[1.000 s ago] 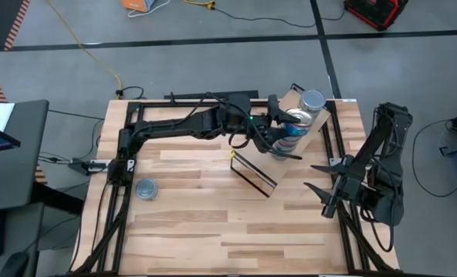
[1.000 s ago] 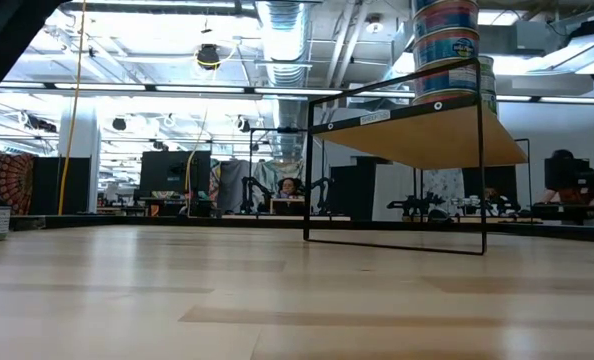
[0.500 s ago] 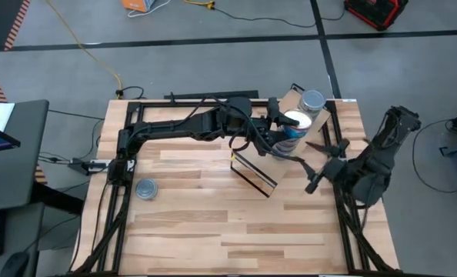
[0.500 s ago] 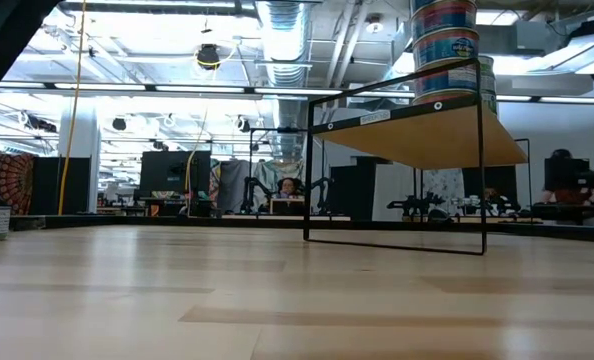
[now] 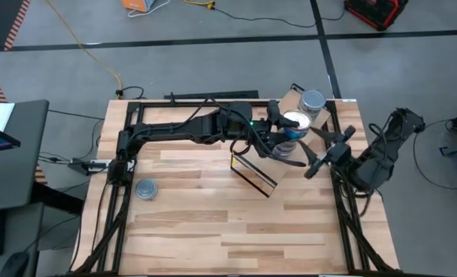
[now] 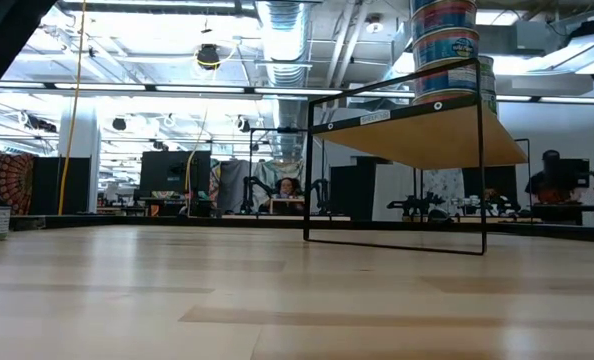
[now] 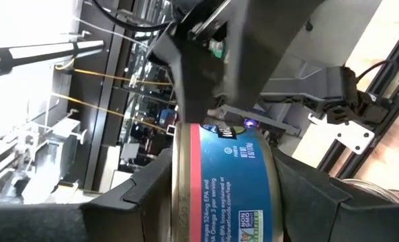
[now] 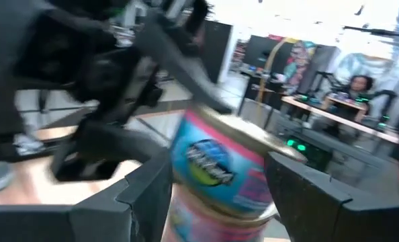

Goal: Stack canned seafood by type on shelf
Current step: Stack the blue and pink tuna can on the shelf, then move the green tuna can to the center of the table

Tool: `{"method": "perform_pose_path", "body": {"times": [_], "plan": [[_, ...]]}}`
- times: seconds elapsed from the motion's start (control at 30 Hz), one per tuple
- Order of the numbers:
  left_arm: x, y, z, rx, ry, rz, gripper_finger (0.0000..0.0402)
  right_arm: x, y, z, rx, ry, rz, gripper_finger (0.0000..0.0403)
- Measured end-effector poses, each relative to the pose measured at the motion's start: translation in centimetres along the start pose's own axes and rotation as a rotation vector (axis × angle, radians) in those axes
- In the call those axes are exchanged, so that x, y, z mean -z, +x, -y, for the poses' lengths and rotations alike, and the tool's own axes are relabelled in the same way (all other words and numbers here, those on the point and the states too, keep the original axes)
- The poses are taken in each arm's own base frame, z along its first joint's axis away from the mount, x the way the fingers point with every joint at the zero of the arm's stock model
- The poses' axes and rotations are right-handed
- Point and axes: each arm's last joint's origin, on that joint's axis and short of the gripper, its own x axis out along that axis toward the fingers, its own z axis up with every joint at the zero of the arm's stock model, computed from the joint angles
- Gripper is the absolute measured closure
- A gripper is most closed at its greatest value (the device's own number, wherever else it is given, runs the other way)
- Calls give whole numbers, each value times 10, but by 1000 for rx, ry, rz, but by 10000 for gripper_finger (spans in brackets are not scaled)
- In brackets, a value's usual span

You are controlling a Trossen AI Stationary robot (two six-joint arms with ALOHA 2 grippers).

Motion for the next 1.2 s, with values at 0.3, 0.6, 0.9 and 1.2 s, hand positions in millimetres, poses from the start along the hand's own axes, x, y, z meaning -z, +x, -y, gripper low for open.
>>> {"method": "perform_pose_path", "body": {"times": [0.3,0.6,0.9,1.2], "plan": [[-2,0,3,16,6,-29,181,-1,17,5,100,-4,-21,132],[-10,0,6,30,20,5,181,-1,15,4,88,-5,-19,132],[-25,-12,-1,49,62,33,181,-4,9,6,52,7,-11,132],[-52,-60,-18,253,-158,80,181,-7,-34,5,-248,-20,49,132]]}}
